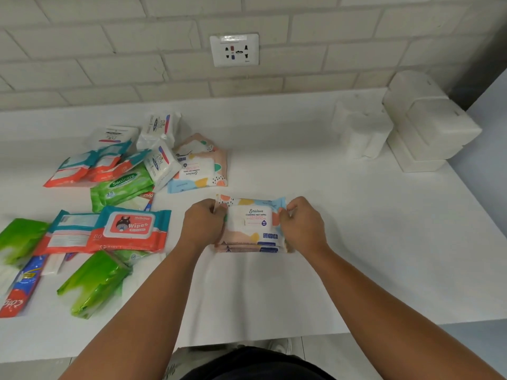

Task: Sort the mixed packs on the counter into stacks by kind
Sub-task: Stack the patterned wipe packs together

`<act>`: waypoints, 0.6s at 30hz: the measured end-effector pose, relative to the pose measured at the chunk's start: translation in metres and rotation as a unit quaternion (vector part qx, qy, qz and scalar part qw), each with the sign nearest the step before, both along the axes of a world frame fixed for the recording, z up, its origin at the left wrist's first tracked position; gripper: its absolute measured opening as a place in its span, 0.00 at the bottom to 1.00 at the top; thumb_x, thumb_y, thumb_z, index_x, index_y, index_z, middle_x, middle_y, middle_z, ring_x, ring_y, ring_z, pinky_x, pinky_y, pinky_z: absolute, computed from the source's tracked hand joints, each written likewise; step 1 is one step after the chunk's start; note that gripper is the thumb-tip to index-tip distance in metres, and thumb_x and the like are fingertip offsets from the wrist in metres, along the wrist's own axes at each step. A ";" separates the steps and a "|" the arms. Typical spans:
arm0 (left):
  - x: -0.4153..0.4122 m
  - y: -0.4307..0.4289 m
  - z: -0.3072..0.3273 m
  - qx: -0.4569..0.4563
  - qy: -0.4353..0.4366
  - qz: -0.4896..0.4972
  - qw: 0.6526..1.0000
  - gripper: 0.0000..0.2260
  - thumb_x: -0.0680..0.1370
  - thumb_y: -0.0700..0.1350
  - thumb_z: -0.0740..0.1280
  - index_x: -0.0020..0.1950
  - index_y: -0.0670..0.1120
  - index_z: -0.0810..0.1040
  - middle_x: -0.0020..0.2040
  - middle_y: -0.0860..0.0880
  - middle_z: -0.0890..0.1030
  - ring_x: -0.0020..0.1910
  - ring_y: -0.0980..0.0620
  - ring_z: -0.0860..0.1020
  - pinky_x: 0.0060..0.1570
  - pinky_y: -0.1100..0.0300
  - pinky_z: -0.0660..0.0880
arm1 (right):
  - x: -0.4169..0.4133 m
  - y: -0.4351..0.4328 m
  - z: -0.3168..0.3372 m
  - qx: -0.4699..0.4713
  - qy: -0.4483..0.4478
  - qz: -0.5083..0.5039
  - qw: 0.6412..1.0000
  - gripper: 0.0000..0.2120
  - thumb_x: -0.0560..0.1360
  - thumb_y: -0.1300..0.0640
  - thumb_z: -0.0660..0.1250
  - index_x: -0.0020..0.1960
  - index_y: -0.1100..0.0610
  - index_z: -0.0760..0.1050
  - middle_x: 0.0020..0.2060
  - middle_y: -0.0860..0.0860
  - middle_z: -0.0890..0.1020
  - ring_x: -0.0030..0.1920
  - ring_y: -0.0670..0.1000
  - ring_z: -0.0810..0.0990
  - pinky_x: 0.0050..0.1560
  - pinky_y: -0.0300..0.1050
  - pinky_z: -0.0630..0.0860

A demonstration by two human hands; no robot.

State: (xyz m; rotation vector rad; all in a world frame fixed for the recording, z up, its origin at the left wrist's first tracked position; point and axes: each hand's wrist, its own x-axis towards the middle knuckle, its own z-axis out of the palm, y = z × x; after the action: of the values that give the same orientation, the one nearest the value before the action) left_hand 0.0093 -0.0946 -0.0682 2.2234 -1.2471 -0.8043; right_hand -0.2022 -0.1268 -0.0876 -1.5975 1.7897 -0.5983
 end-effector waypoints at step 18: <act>0.123 -0.126 0.044 0.001 -0.274 -0.317 0.908 0.24 0.74 0.46 0.76 0.69 0.44 0.76 0.66 0.41 0.76 0.62 0.41 0.76 0.63 0.51 0.73 | 0.157 -0.099 0.034 0.090 0.053 0.126 0.987 0.20 0.74 0.48 0.71 0.60 0.60 0.76 0.53 0.54 0.80 0.55 0.56 0.79 0.51 0.46 0.75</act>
State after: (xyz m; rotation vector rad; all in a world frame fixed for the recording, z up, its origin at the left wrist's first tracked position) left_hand 0.1326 -0.2207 -0.0242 2.1189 -2.3081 -0.3731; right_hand -0.0457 -0.2257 -0.0535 -1.7197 1.6288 -0.2324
